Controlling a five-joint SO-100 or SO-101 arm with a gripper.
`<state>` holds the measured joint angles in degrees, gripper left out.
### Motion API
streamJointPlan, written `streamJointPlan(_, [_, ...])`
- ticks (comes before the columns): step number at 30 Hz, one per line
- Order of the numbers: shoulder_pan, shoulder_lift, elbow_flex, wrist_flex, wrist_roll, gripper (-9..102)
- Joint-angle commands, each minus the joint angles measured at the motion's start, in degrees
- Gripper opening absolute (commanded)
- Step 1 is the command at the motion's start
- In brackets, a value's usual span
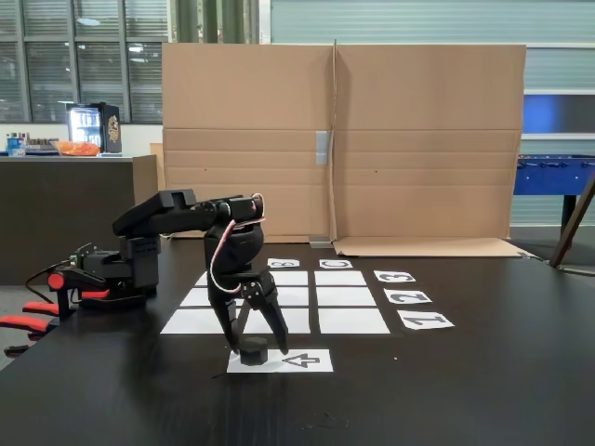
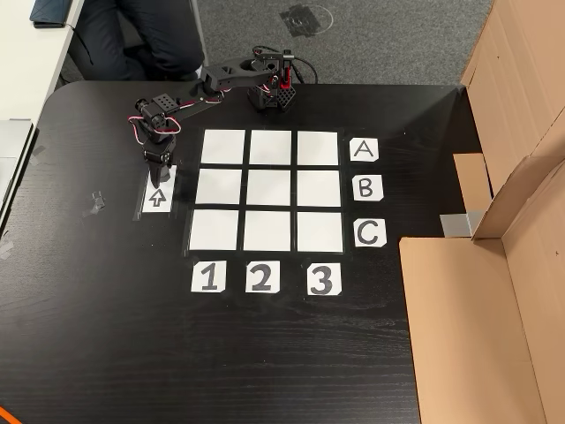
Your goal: Pick up a new token and place it in the grid on square A2.
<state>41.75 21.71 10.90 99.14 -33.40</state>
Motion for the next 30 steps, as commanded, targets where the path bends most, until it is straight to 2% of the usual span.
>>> streamJointPlan(1, [-0.44, 0.09, -2.37, -0.26, 0.26, 32])
streamJointPlan(19, [-0.26, -0.44, -3.78, -0.26, 1.23, 16])
streamJointPlan(30, [0.97, 0.88, -4.83, 0.18, 1.58, 15])
